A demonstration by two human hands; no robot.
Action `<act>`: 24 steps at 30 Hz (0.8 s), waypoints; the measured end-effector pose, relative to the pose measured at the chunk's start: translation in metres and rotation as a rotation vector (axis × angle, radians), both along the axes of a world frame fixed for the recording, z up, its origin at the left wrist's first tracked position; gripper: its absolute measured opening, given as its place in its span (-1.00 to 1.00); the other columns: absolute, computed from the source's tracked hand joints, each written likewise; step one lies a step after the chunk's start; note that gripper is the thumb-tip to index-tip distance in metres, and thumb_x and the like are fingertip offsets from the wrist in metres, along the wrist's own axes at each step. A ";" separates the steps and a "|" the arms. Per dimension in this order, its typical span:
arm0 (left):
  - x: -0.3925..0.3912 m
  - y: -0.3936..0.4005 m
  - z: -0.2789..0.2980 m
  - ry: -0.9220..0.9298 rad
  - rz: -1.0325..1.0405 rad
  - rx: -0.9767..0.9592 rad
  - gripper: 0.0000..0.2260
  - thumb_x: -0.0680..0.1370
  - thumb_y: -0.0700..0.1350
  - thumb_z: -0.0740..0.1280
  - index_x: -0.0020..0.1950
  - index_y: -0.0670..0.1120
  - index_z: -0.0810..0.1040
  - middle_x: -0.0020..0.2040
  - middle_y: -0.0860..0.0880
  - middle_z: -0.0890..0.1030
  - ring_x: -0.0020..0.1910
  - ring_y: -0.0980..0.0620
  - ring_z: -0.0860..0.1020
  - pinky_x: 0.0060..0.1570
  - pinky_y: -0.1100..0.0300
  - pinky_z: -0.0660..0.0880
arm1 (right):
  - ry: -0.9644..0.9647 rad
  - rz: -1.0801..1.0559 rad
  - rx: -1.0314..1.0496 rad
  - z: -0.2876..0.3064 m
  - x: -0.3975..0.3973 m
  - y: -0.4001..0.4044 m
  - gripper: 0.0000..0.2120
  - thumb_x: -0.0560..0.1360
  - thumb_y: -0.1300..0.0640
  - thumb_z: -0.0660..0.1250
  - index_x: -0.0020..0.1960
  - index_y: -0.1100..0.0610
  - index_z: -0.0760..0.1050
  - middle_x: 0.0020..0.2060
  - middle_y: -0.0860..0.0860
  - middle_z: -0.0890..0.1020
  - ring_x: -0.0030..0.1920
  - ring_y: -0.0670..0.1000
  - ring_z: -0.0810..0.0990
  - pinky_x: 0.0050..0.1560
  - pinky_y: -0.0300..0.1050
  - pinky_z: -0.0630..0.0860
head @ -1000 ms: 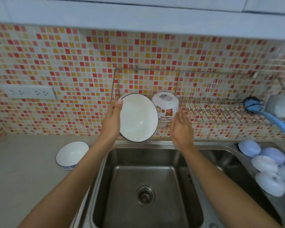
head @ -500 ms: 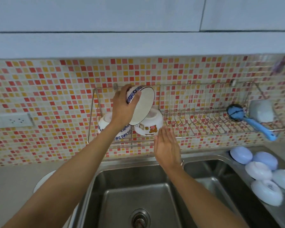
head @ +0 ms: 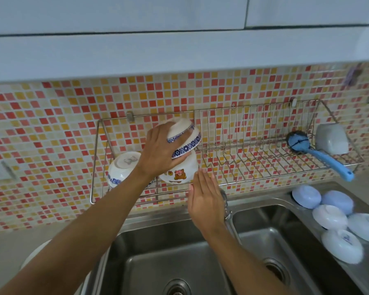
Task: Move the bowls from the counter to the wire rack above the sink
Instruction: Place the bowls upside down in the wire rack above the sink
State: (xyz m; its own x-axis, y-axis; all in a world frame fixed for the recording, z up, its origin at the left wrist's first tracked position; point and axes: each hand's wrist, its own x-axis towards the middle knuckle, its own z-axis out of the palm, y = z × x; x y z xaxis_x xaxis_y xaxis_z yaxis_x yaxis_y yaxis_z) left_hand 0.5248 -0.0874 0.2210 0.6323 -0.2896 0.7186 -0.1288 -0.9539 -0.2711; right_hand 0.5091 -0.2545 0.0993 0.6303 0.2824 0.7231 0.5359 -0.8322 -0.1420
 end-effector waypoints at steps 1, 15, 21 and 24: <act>0.001 0.001 -0.004 0.009 -0.006 0.039 -0.50 0.56 0.25 0.16 0.44 0.06 0.34 0.30 -0.30 0.45 0.22 -0.30 0.44 0.16 -0.14 0.38 | -0.007 0.002 0.000 -0.001 0.000 0.000 -0.54 0.62 0.03 0.05 0.26 0.29 0.54 0.22 0.18 0.60 0.30 0.11 0.54 0.45 0.09 0.27; 0.011 0.010 -0.039 0.216 -0.023 0.159 -0.51 0.49 0.22 0.30 0.38 0.12 0.39 0.33 -0.27 0.43 0.25 -0.25 0.35 0.21 -0.18 0.38 | -0.014 0.017 0.048 -0.004 0.000 0.002 -0.54 0.62 0.05 0.04 0.34 0.31 0.46 0.31 0.20 0.53 0.39 0.12 0.44 0.50 0.00 0.10; 0.010 0.007 -0.044 0.322 -0.019 0.154 -0.39 0.42 0.24 0.38 0.42 0.11 0.36 0.36 -0.24 0.41 0.28 -0.26 0.37 0.25 -0.21 0.37 | -0.013 0.024 0.068 -0.007 0.001 0.003 -0.55 0.63 0.05 0.06 0.35 0.30 0.46 0.32 0.19 0.52 0.41 0.10 0.42 0.51 0.05 0.16; 0.006 0.009 -0.048 0.391 -0.022 0.177 -0.29 0.40 0.28 0.37 0.47 0.07 0.27 0.39 -0.18 0.38 0.33 -0.22 0.35 0.30 -0.18 0.33 | -0.030 0.041 0.098 -0.008 0.001 0.004 -0.56 0.63 0.08 0.05 0.34 0.32 0.46 0.31 0.20 0.52 0.40 0.11 0.43 0.49 0.08 0.23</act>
